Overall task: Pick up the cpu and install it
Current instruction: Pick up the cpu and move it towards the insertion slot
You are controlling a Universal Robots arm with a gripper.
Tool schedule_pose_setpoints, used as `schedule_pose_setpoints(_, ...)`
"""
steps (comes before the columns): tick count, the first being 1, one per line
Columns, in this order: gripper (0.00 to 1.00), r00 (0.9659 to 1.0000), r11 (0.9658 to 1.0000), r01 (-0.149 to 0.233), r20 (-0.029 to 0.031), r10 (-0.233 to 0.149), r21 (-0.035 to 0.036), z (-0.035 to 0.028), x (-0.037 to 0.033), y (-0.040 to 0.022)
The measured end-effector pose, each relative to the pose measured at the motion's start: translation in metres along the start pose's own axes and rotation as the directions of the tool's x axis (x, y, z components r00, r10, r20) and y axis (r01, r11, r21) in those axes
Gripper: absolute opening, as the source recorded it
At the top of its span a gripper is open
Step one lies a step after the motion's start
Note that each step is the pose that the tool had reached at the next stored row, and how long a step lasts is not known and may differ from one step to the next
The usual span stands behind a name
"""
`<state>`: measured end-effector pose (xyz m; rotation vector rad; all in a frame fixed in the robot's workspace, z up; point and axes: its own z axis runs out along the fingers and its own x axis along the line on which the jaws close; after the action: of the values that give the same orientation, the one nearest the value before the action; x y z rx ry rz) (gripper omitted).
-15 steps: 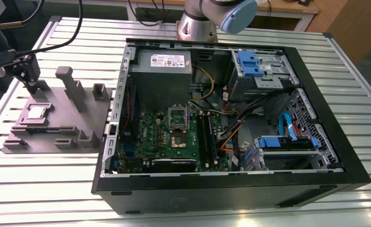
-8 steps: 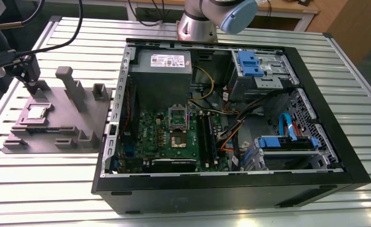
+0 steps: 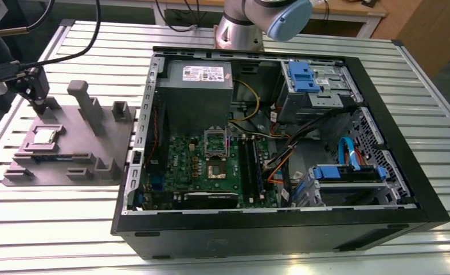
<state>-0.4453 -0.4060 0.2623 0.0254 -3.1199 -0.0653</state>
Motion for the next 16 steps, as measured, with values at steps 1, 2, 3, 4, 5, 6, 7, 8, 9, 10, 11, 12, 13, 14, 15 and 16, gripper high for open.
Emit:
schedule_pose_setpoints(1, 0.65, 1.0, 1.0, 0.0, -0.0004, 0.0, 0.0002, 0.0011, -0.0002, -0.0001)
schedule_pose_setpoints(2, 0.65, 1.0, 1.0, 0.0, -0.0004, 0.0, 0.0002, 0.0028, -0.0005, -0.0002)
schedule_pose_setpoints(3, 0.65, 1.0, 1.0, 0.0, -0.0003, 0.0, 0.0002, 0.0046, -0.0006, -0.0004)
schedule_pose_setpoints(4, 0.65, 1.0, 1.0, -0.001, -0.0003, 0.001, 0.0001, 0.0064, -0.0006, -0.0005)
schedule_pose_setpoints(5, 0.65, 1.0, 1.0, -0.004, -0.0002, 0.004, 0.0002, 0.0082, -0.001, -0.0007)
schedule_pose_setpoints(6, 0.65, 1.0, 1.0, -0.009, 0.0001, 0.009, 0.0, 0.0101, -0.0013, -0.0008)
schedule_pose_setpoints(7, 0.65, 0.9999, 0.9999, -0.013, 0.0001, 0.013, -0.0001, 0.0119, -0.0018, -0.001)
schedule_pose_setpoints(8, 0.65, 0.9999, 0.9999, -0.017, 0.0004, 0.017, -0.0001, 0.0137, -0.0023, -0.001)
schedule_pose_setpoints(9, 0.65, 0.9998, 0.9998, -0.02, 0.0004, 0.02, -0.0002, 0.0155, -0.0027, -0.0011)
schedule_pose_setpoints(10, 0.65, 0.9998, 0.9998, -0.021, 0.0005, 0.021, -0.0002, 0.0172, -0.003, -0.0012)
schedule_pose_setpoints(11, 0.65, 0.9998, 0.9998, -0.022, 0.0005, 0.022, -0.0002, 0.019, -0.0033, -0.0013)
schedule_pose_setpoints(12, 0.65, 0.9997, 0.9997, -0.023, 0.0006, 0.023, -0.0003, 0.0208, -0.0035, -0.0014)
schedule_pose_setpoints(13, 0.65, 0.9997, 0.9997, -0.024, 0.0006, 0.024, -0.0003, 0.0228, -0.0036, -0.0014)
schedule_pose_setpoints(14, 0.65, 0.9997, 0.9997, -0.024, 0.0005, 0.024, -0.0002, 0.0245, -0.0036, -0.0015)
schedule_pose_setpoints(15, 0.65, 0.9997, 0.9997, -0.025, 0.0006, 0.025, -0.0003, 0.0263, -0.0036, -0.0016)
schedule_pose_setpoints(16, 0.65, 0.9997, 0.9997, -0.025, 0.0007, 0.025, -0.0003, 0.0282, -0.0037, -0.0017)
